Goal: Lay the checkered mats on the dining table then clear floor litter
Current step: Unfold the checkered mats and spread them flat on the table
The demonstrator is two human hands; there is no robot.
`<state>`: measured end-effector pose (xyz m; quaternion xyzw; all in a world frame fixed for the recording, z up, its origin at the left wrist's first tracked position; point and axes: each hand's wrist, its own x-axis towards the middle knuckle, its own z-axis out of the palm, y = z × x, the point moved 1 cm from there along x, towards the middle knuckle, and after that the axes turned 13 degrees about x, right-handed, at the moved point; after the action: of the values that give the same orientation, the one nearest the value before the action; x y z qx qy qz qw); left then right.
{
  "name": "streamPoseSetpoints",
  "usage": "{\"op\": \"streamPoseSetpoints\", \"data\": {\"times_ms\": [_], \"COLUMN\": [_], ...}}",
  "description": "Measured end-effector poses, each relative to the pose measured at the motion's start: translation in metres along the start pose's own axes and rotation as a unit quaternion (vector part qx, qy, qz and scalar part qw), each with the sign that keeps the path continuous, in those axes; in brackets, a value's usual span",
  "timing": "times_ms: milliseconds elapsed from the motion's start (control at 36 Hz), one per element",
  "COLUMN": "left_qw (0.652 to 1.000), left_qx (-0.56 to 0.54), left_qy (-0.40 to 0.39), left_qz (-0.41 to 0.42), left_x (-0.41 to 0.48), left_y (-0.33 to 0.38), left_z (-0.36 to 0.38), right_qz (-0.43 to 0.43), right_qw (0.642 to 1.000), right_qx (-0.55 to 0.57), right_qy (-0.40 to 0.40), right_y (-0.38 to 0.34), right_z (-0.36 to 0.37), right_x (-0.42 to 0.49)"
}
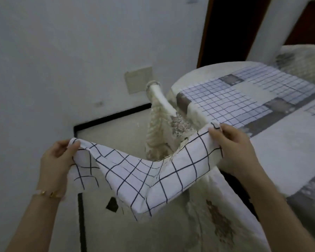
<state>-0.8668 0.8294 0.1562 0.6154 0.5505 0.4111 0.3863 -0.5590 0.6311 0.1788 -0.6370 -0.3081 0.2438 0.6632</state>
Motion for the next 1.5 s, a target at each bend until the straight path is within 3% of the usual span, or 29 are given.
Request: {"op": "streamPoseSetpoints", "data": {"times_ms": [139,250,583,694,944,1194,1500], "left_qw": [0.994,0.979,0.913,0.903,0.849,0.789,0.772], "left_qx": [-0.041,-0.071,-0.038,-0.017,-0.017,0.070,0.227], "left_qy": [-0.089,-0.184,-0.396,-0.414,-0.524,-0.607,-0.582], "left_qz": [0.042,0.045,0.095,0.118,0.067,0.062,0.119], "left_x": [0.048,0.063,0.032,0.001,-0.035,-0.048,-0.081], "left_y": [0.044,0.073,0.140,0.159,0.171,0.150,0.100], "left_z": [0.078,0.150,0.361,0.420,0.519,0.617,0.698], "right_qz": [-0.008,0.026,0.058,0.078,0.106,0.189,0.290], "right_qw": [0.989,0.971,0.899,0.867,0.810,0.771,0.720], "right_qx": [0.038,0.008,-0.007,-0.021,-0.046,-0.049,-0.030], "right_qy": [0.142,0.238,0.434,0.492,0.575,0.606,0.630], "right_y": [-0.013,0.007,0.043,0.050,0.067,0.102,0.175], "right_z": [-0.062,-0.124,-0.288,-0.331,-0.409,-0.453,-0.481], "right_x": [0.019,0.023,-0.019,-0.026,-0.044,-0.057,-0.050]}}
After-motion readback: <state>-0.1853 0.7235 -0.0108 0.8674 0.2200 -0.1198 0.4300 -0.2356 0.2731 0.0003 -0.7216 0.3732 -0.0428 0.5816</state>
